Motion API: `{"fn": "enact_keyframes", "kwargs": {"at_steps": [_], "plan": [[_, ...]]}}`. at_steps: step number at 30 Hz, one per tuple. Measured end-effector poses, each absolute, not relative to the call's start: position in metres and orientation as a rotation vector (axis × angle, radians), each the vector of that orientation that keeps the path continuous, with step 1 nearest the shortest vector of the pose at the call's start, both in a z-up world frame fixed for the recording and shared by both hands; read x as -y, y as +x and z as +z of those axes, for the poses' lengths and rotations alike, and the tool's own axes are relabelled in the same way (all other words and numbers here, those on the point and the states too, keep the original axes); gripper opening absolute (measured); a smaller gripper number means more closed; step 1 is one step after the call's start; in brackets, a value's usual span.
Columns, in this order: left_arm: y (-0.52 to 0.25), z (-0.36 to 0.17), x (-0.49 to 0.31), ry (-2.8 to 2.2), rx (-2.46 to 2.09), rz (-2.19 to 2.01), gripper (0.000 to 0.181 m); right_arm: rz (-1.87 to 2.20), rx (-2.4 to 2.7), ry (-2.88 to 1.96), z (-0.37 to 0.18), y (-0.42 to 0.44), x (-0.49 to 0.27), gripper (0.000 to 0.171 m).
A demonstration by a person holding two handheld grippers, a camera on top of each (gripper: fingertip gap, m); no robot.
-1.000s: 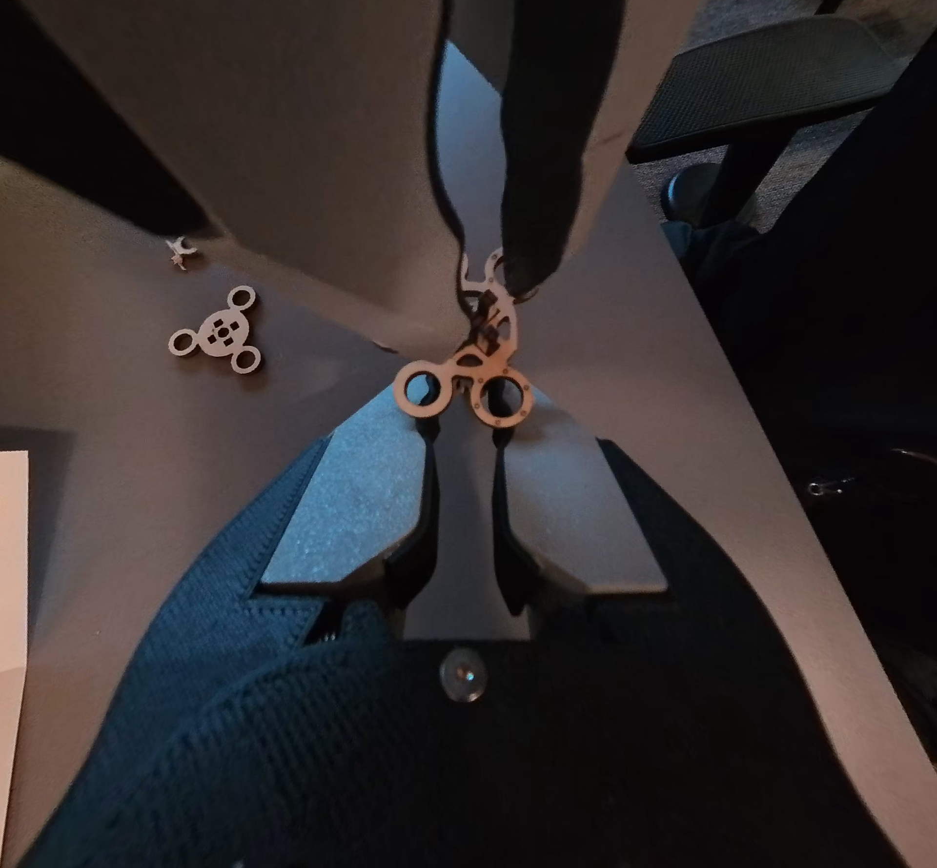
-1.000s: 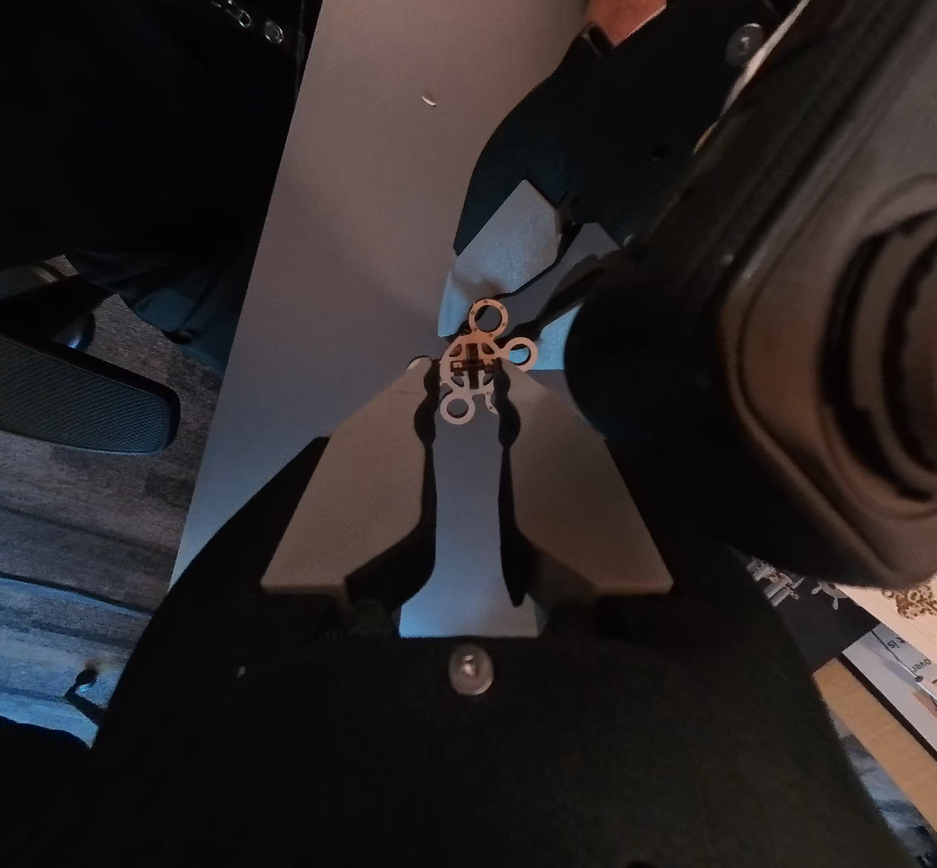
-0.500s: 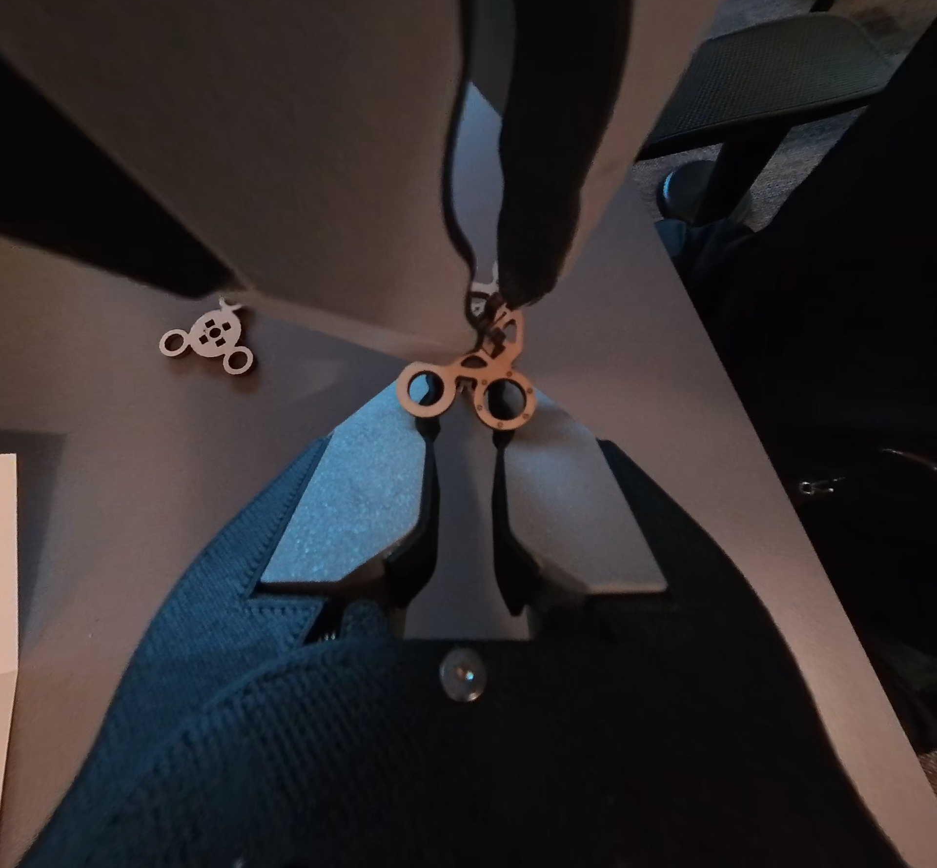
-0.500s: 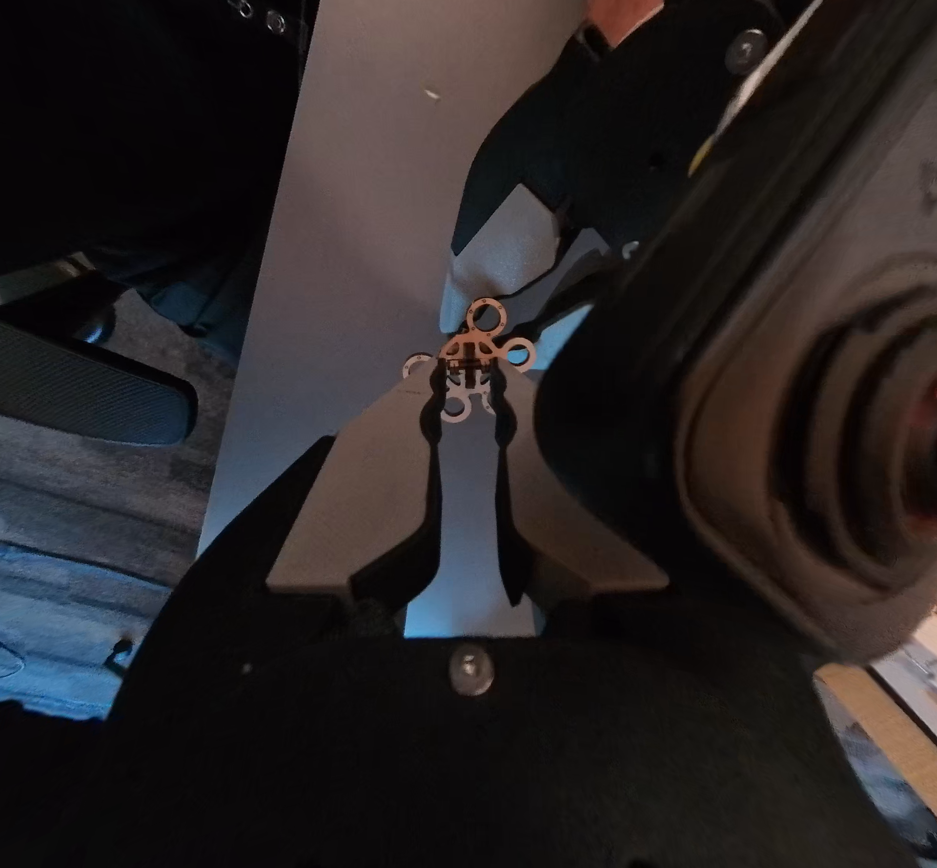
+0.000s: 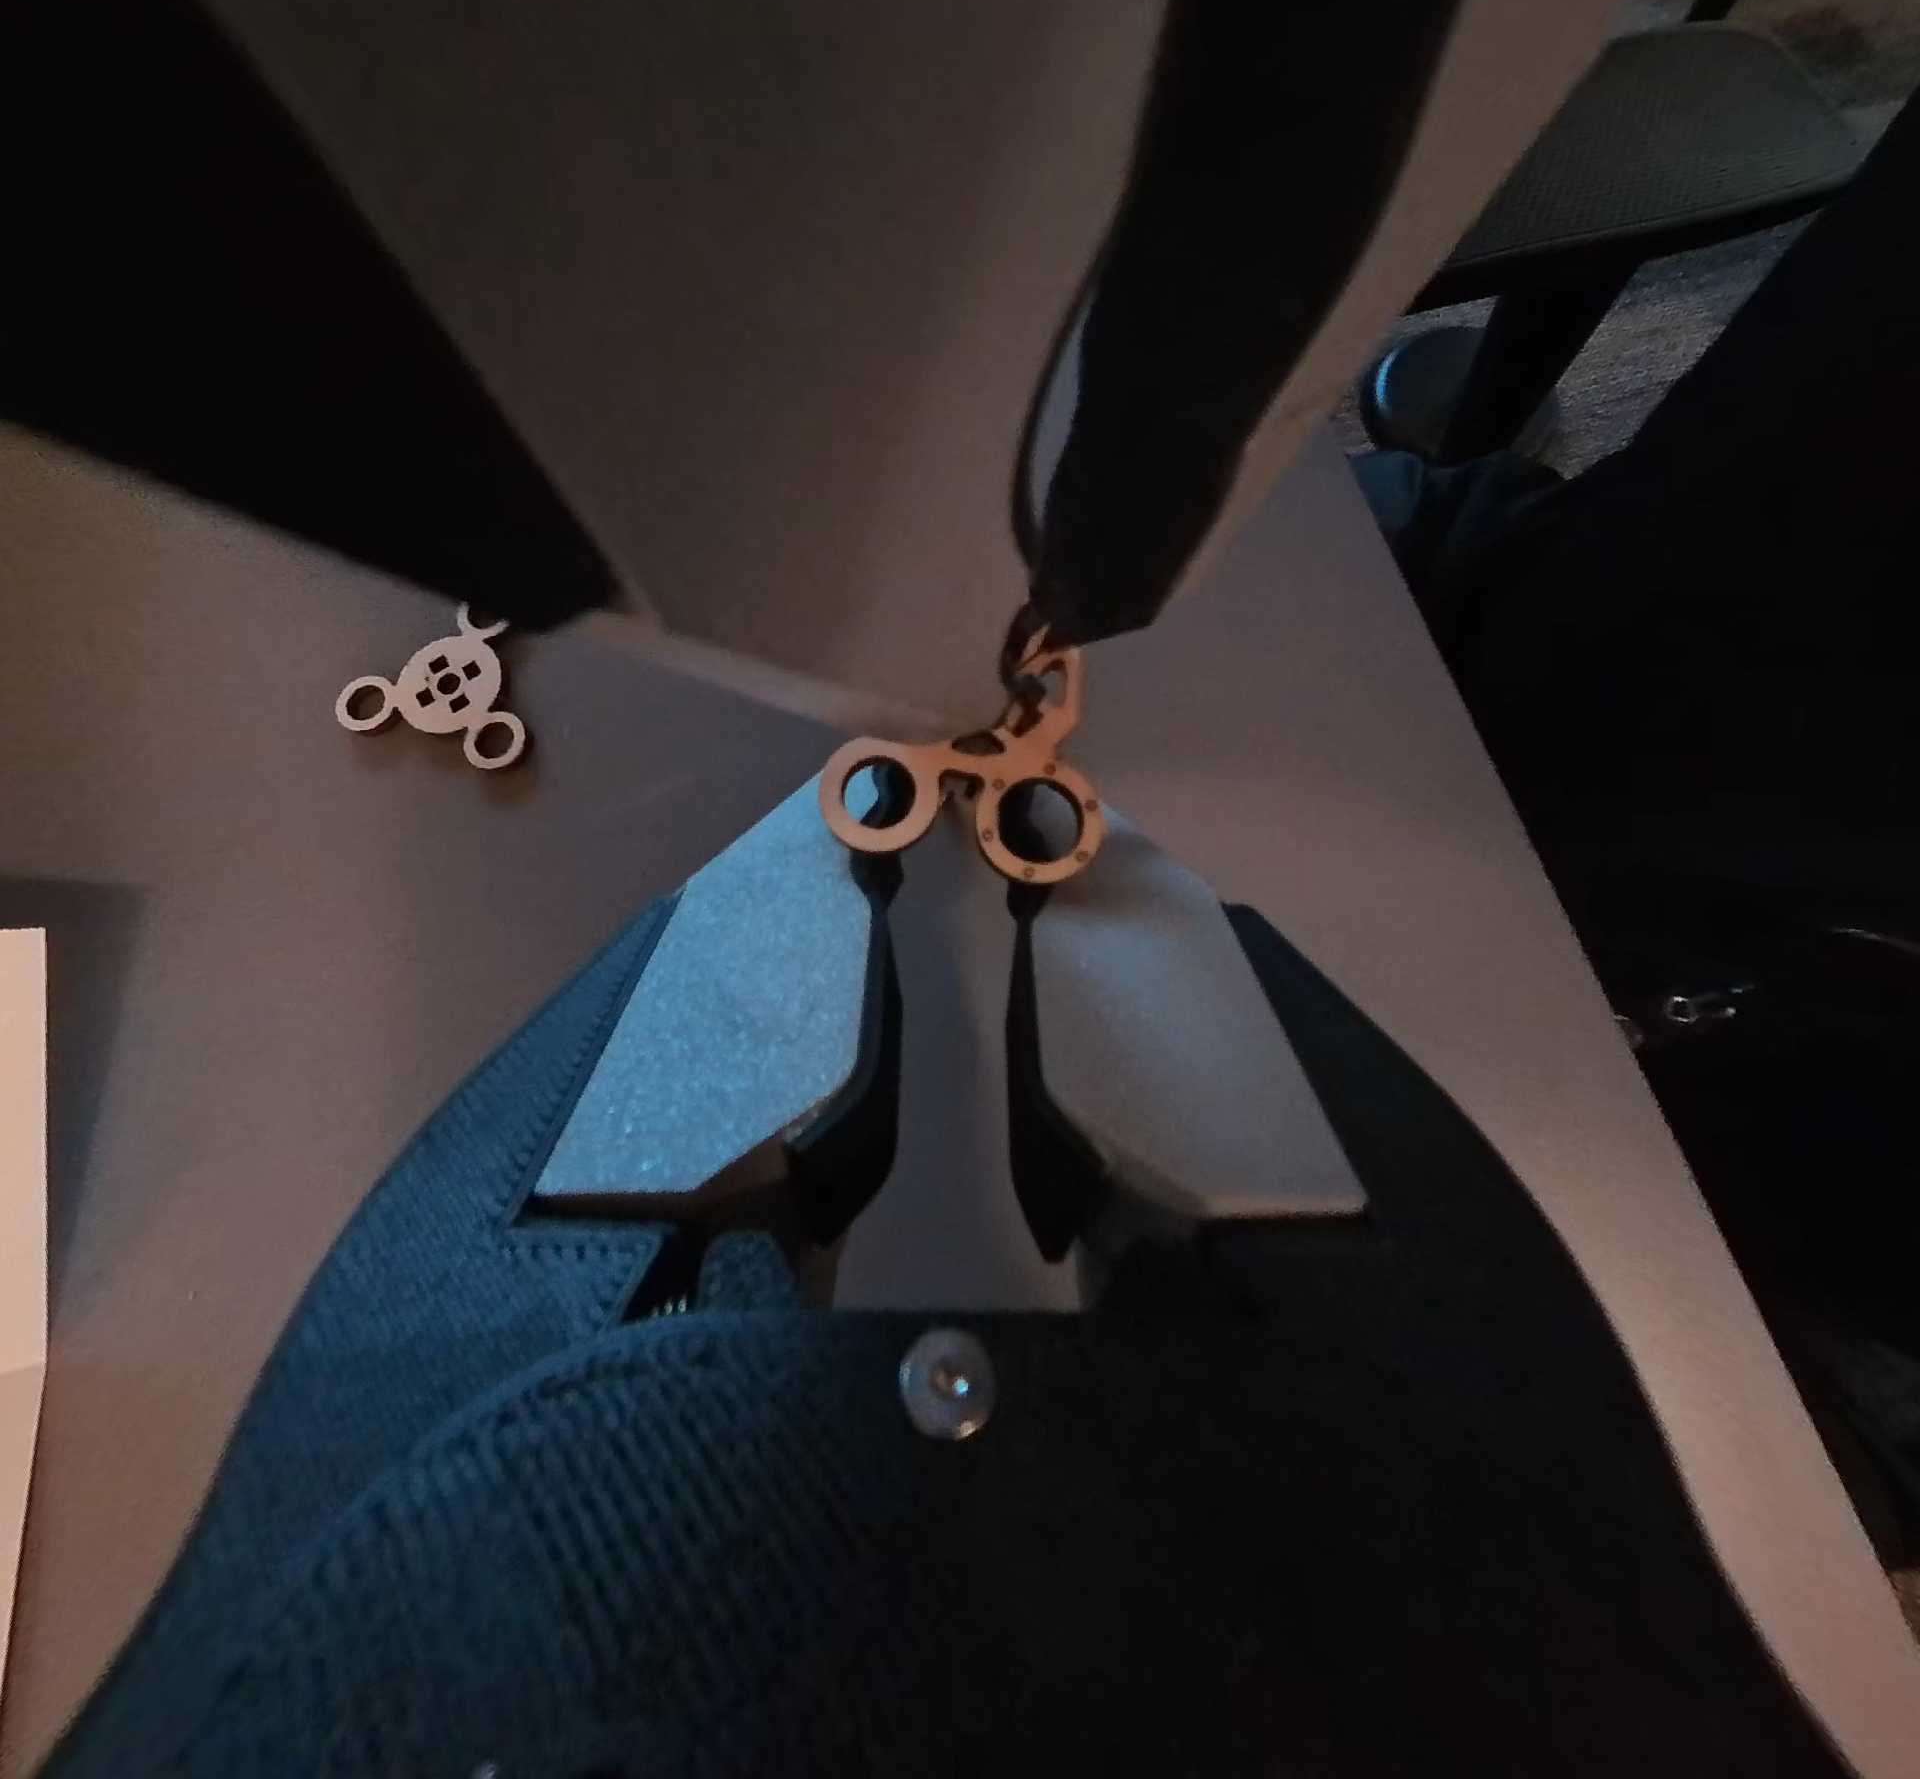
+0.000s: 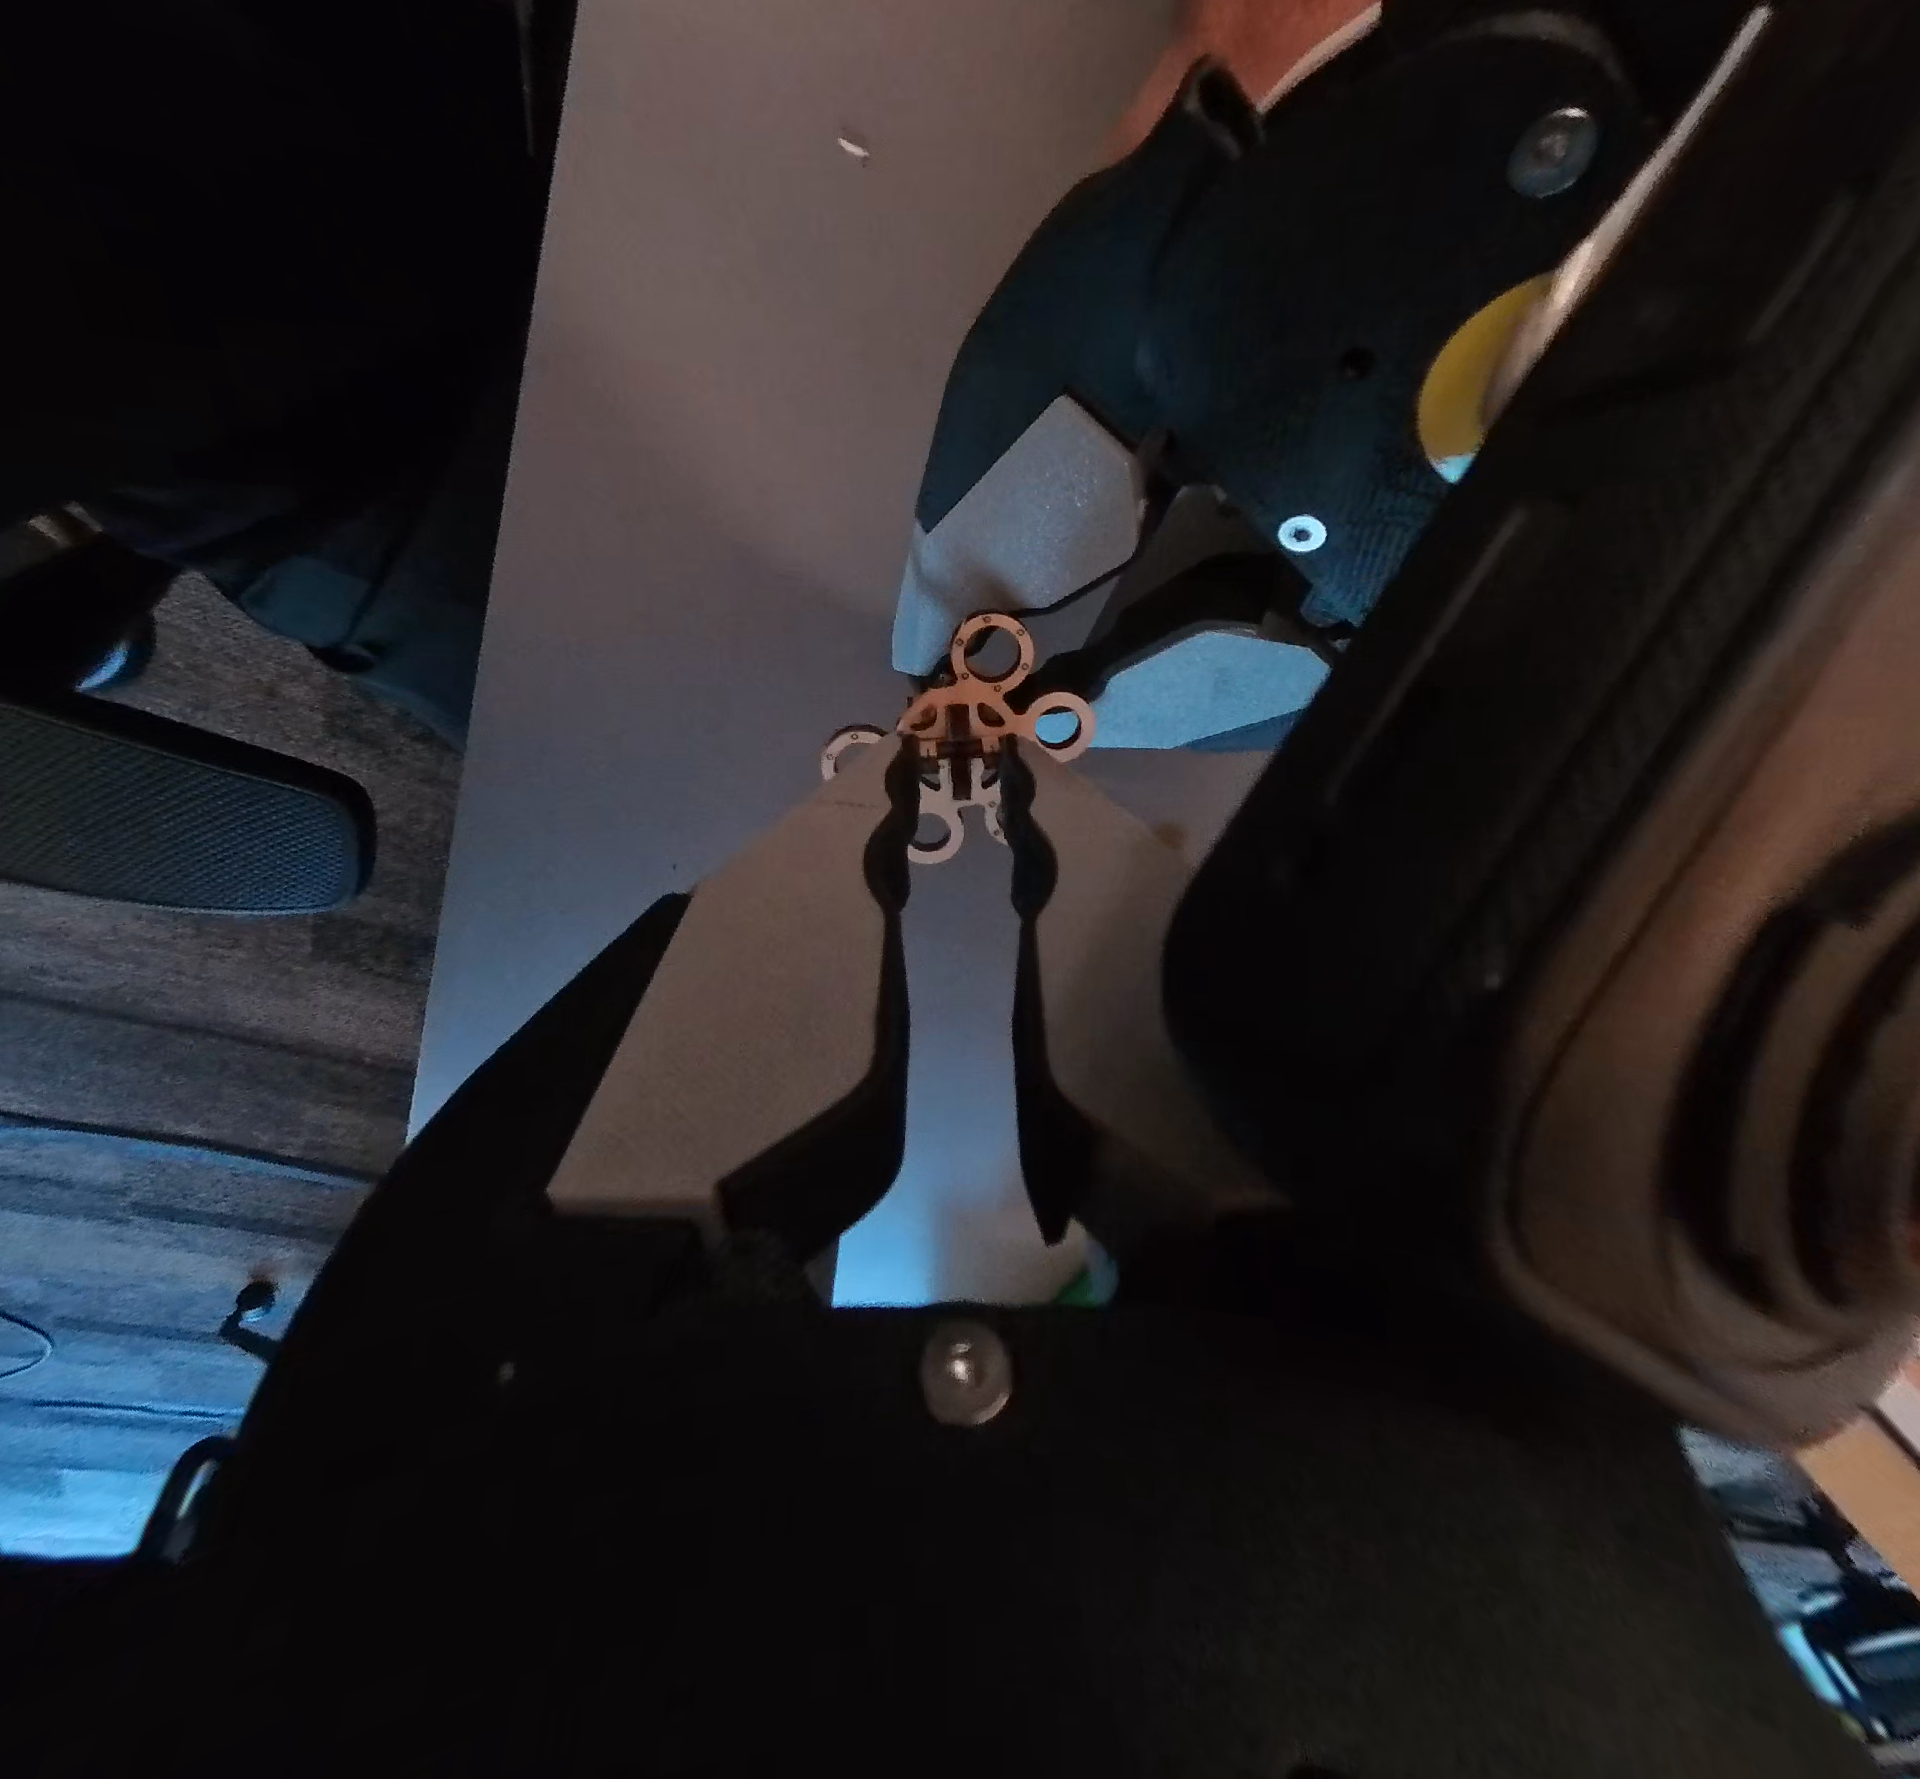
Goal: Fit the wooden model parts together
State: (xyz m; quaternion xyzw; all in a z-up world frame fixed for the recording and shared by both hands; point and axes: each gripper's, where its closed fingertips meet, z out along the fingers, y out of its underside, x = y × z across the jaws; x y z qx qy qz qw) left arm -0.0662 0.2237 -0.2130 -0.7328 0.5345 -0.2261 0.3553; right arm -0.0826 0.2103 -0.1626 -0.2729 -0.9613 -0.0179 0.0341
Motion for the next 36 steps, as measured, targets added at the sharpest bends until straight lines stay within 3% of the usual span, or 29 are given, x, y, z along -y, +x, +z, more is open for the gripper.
{"fn": "enact_keyframes", "kwargs": {"at_steps": [1,32,33,34,36], "plan": [[-0.066,-0.213,-0.225,-1.889,-1.376,-0.578,0.014,-0.070,2.953,-0.845,-0.163,-0.082,-0.211,0.011],[-0.066,-0.213,-0.225,-1.903,-1.377,-0.590,0.014,0.139,2.902,-0.843,-0.163,-0.085,-0.210,0.011],[-0.065,-0.213,-0.225,-1.896,-1.378,-0.594,0.015,0.173,2.878,-0.850,-0.162,-0.087,-0.211,0.014],[-0.064,-0.213,-0.224,-1.902,-1.365,-0.636,0.015,0.199,2.831,-0.866,-0.159,-0.091,-0.215,0.028],[-0.065,-0.212,-0.224,-1.944,-1.305,-0.745,0.015,0.344,2.687,-0.901,-0.141,-0.104,-0.221,0.031]]}}
